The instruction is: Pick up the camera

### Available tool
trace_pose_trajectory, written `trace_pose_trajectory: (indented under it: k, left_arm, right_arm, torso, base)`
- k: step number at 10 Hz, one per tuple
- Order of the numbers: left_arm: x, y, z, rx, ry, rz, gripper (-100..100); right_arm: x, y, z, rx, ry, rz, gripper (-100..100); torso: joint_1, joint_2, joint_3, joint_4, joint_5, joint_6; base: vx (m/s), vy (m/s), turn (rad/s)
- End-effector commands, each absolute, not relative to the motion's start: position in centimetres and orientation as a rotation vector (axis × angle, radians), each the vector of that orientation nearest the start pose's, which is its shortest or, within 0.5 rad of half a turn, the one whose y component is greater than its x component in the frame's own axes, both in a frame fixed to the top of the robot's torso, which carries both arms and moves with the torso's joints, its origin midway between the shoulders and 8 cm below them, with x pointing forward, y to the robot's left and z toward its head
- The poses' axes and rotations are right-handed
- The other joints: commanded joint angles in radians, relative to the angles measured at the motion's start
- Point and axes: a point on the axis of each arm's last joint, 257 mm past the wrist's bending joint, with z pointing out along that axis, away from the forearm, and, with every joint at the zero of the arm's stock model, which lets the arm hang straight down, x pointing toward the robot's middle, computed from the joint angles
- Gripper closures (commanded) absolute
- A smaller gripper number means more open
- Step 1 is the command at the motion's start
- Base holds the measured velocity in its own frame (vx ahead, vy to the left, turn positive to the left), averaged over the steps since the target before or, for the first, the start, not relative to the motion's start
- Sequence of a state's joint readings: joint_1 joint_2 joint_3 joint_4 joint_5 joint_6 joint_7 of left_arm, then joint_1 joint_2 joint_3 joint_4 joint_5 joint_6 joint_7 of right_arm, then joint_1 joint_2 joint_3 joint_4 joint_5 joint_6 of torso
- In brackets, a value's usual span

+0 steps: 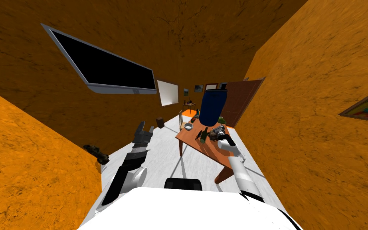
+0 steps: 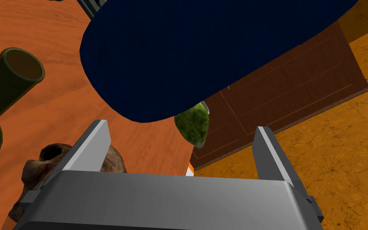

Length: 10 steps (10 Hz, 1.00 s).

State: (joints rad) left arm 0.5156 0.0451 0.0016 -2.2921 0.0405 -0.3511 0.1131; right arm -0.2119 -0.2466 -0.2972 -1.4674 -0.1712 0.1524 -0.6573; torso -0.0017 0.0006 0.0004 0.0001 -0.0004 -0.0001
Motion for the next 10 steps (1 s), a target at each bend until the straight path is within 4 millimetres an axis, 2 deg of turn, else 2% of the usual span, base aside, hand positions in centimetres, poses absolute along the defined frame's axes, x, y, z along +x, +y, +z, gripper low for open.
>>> trace_pose_trajectory:
  k: [1,8,10]
  left_arm:
    - [36.34,28.57,-0.51,-0.824,0.693,-1.386,0]
    - [36.34,28.57,-0.51,-0.825,0.693,-1.386,0]
    - [36.34,28.57,-0.51,-0.825,0.693,-1.386,0]
  right_arm:
    - [58.43,-42.24,-16.97,1.719,0.586,1.497,-100]
    - [58.43,-42.24,-16.97,1.719,0.586,1.497,-100]
    - [58.51,-43.24,-16.27,1.739,0.562,1.502,-100]
  torso:
    - [0.0,0.0,0.0,0.0,0.0,0.0]
    - [0.002,-0.001,0.0,0.0,0.001,0.0]
    - [0.003,-0.001,-0.001,0.0,0.001,0.0]
  base:
    - [0.004,0.005,0.013]
    - [0.005,0.008,0.004]
    - [0.004,0.008,-0.007]
